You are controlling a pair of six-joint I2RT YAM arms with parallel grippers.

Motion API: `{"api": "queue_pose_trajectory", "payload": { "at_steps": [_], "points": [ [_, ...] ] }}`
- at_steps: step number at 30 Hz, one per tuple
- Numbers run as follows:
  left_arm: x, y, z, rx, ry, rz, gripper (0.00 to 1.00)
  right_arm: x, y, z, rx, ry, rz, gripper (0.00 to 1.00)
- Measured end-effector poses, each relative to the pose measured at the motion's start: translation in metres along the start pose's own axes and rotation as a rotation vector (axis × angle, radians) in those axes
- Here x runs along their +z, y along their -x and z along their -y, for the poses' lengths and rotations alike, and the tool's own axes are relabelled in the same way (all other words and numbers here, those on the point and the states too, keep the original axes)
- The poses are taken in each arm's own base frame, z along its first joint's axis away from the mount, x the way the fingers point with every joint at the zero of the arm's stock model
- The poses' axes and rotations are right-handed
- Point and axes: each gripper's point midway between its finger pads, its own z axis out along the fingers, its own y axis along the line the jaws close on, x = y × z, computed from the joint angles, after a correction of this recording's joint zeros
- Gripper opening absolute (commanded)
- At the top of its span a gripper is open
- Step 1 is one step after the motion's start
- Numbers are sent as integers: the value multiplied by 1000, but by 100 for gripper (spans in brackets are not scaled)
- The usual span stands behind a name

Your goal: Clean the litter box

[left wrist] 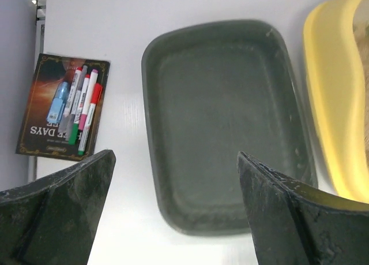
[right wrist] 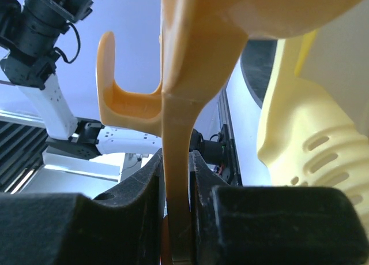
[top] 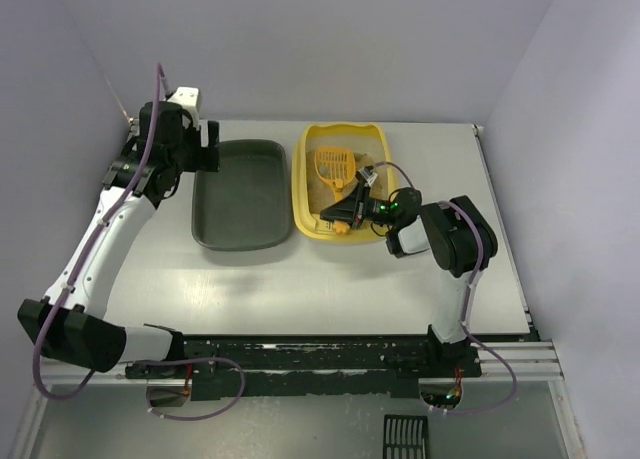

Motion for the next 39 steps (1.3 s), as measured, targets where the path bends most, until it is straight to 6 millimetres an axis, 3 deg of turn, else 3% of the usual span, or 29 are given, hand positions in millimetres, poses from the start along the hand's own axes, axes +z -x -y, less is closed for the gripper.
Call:
{"api": "queue_pose_trajectory", "payload": {
  "at_steps": [6, 12, 15, 22, 29, 32, 39],
  "points": [
    [-16, -23, -8, 130, -7, -78, 99, -1, -2, -10, -60, 21, -15, 0],
    [-16, -76, -13, 216, -21, -221, 99, -3, -2, -32, -264, -26, -15, 0],
    [-20, -89, -14, 236, -32, -252, 99, -6, -1, -41, -377, -55, -4, 0],
    [-36, -91, -18, 241, -32, -220, 99, -12, 1, -17, -452, -162, 9, 0],
    [-33, -95, -18, 244, -32, -234, 99, -28, 13, 8, -296, -202, 101, 0],
    [-32, -97, -18, 246, -31, -242, 99, -35, 28, 7, -227, -192, 153, 0],
    [-34, -107, -20, 249, -26, -279, 99, -35, 35, -19, -206, -148, 165, 0]
  ]
}}
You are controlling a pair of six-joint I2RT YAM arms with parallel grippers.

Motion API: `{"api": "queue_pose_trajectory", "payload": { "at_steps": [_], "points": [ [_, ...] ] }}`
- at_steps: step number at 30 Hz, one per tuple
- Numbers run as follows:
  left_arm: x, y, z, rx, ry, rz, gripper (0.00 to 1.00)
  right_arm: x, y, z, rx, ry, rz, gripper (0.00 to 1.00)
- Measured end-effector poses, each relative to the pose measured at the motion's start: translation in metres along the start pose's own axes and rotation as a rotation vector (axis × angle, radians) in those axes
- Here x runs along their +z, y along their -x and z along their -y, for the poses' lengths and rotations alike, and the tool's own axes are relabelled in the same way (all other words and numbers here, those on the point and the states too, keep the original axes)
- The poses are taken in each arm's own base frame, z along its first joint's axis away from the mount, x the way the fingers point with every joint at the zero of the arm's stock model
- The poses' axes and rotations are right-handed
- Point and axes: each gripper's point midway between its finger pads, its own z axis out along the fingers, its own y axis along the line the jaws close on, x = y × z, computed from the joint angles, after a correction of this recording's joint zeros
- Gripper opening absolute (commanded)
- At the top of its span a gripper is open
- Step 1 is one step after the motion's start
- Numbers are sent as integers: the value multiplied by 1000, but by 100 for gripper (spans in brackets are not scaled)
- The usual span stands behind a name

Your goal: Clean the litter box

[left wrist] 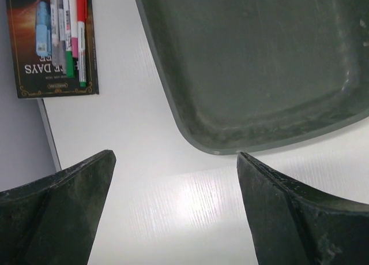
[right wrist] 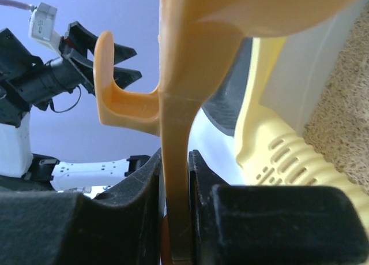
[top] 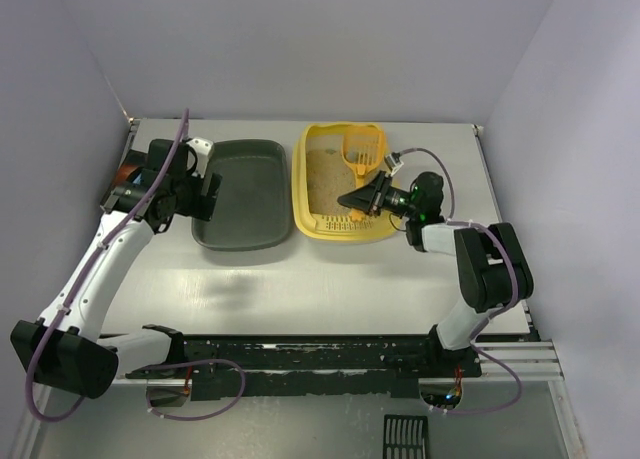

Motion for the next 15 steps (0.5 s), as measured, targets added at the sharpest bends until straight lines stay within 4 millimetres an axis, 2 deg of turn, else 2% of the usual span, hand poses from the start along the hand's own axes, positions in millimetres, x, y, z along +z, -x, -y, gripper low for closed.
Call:
{"api": "queue_pose_trajectory", "payload": {
  "at_steps": [4, 7, 10, 12, 15],
  "points": [
    [0, -13, 1, -4, -1, -36, 99, 15, -1, -18, -59, 10, -56, 0],
    [-4, -18, 2, -9, -2, -53, 99, 7, -2, -29, -53, 67, -42, 0],
    [-7, -21, 1, -19, 4, -49, 99, 3, 0, -22, 32, 107, -23, 0],
    [-8, -22, 1, -26, 7, -48, 99, 7, -8, -16, 109, 124, -40, 0],
    [-8, -24, 1, -32, 7, -50, 99, 2, -15, -7, 244, 130, -48, 0]
  ]
}}
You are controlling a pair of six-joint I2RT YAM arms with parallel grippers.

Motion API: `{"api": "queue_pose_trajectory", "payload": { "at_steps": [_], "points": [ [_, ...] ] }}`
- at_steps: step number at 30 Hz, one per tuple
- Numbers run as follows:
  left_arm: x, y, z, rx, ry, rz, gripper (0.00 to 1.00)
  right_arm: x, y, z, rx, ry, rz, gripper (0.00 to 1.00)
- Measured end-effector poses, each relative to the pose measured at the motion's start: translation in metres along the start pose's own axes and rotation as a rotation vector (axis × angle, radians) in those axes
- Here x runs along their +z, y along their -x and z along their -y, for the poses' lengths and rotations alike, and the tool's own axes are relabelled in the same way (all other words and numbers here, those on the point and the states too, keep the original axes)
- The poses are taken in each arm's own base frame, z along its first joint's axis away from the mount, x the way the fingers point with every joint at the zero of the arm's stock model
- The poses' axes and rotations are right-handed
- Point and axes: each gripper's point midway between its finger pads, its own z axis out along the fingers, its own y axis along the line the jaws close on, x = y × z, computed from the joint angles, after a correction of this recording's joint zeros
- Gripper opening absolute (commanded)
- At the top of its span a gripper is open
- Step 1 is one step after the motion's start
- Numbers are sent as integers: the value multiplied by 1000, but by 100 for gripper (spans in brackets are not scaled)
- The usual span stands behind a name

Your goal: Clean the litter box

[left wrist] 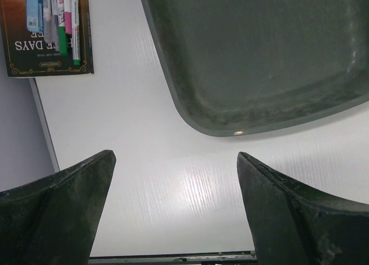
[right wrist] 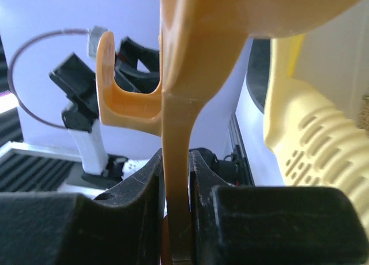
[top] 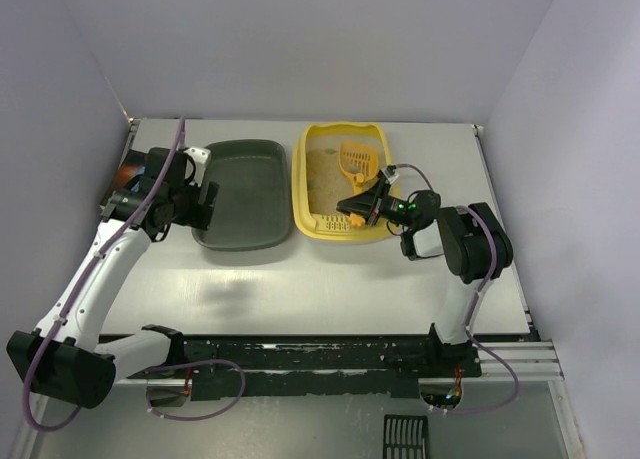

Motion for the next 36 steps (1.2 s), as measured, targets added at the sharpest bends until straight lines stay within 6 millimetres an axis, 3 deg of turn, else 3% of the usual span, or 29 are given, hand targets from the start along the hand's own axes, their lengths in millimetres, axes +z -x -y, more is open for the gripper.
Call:
{"api": "queue_pose_trajectory", "payload": {
  "at_steps": [3, 5, 8, 14, 19, 22, 25, 27, 32, 36],
  "points": [
    [1, -3, 0, 2, -1, -7, 99, -2, 5, 8, 93, -5, 17, 0],
    [2, -4, 1, 3, -1, -11, 99, 5, -2, 6, 116, 3, -14, 0],
    [2, -4, 1, 3, -1, -11, 99, 12, -11, 1, 119, 15, -51, 0],
    [4, -7, 2, 5, -8, -18, 99, 10, -7, 1, 108, 14, -40, 0],
    [6, -10, 3, 13, -10, -31, 99, 26, -10, 4, -78, -87, -68, 0],
    [11, -15, 5, 19, -15, -53, 99, 53, 22, -18, -325, -209, -23, 0],
    [15, -19, 7, 23, -19, -69, 99, 49, 23, -38, -481, -244, -20, 0],
    [15, -21, 7, 24, -23, -74, 99, 38, 19, -31, -493, -277, -24, 0],
    [16, -21, 8, 23, -24, -72, 99, 15, -4, 27, -356, -392, -70, 0],
    [16, -22, 9, 23, -31, -71, 99, 8, -13, 40, -312, -427, -87, 0]
  ]
}}
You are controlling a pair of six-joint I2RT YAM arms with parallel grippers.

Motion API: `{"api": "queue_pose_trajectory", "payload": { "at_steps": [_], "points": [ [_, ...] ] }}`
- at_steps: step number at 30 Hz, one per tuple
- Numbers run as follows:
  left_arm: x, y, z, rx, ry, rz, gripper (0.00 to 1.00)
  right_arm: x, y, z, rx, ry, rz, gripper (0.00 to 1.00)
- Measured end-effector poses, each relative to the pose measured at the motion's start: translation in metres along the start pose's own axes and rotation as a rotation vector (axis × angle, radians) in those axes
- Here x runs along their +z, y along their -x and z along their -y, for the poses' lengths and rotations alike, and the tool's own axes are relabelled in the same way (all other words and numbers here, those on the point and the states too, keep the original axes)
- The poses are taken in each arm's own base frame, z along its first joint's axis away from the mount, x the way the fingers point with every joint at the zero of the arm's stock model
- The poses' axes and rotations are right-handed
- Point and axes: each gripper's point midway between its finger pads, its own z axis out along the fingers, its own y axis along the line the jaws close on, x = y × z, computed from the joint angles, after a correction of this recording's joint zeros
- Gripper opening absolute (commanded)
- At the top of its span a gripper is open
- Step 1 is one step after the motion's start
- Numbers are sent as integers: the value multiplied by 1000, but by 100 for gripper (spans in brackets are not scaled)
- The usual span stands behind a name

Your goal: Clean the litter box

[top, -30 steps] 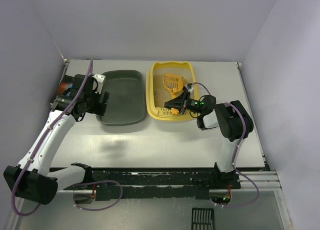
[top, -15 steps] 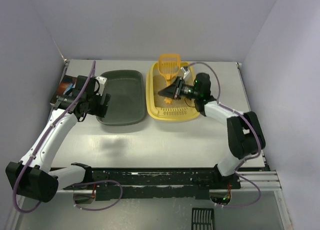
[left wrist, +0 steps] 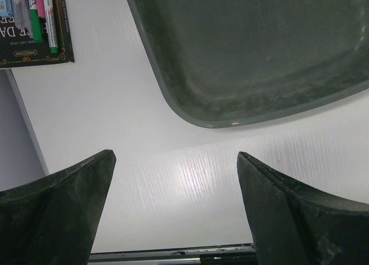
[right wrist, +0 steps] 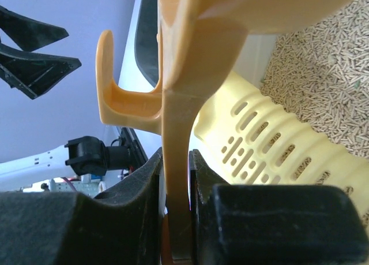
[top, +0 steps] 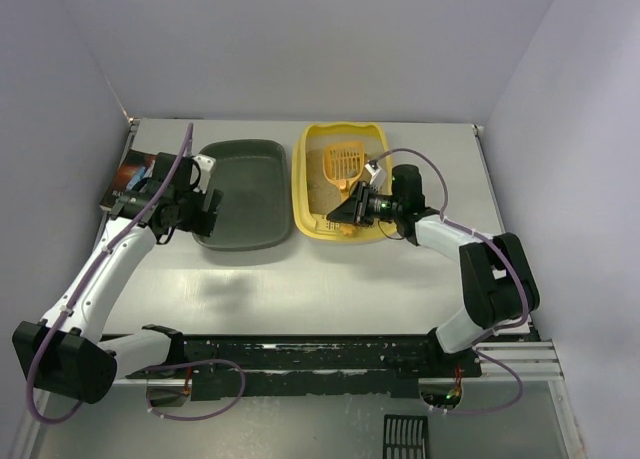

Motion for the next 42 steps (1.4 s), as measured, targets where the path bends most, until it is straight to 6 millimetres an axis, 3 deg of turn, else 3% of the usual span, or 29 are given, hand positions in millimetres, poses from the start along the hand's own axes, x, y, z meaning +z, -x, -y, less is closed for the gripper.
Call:
{"api": "queue_pose_trajectory", "payload": {
  "at_steps": [6, 13, 17, 20, 22, 25, 29, 35, 38, 42],
  "points": [
    [1, -1, 1, 1, -3, -3, 99, -5, 6, 0, -19, -35, 28, 0],
    [4, -2, 0, -5, 1, -4, 99, -3, 15, -20, -47, -24, 23, 0],
    [8, -5, -5, -25, 17, -8, 99, 15, 3, -47, -72, -2, -40, 0],
    [8, -7, -12, -45, 44, -8, 99, 34, 6, -75, -123, 20, -74, 0],
    [6, -7, -23, -75, 84, -1, 99, 51, 10, -94, -169, 11, -98, 0],
    [2, -9, -44, -129, 146, 4, 99, 72, 13, -103, -212, -26, -127, 0],
    [-9, -9, -79, -209, 264, 12, 99, 95, 9, -86, -207, -131, -187, 0],
    [-53, 33, -120, -282, 415, 146, 99, 126, -4, -37, -254, -427, -295, 0],
    [-75, 49, -129, -298, 450, 213, 99, 138, -7, -34, -358, -561, -321, 0],
    [-89, 54, -136, -306, 485, 244, 99, 150, -27, -51, -515, -671, -354, 0]
  ]
}}
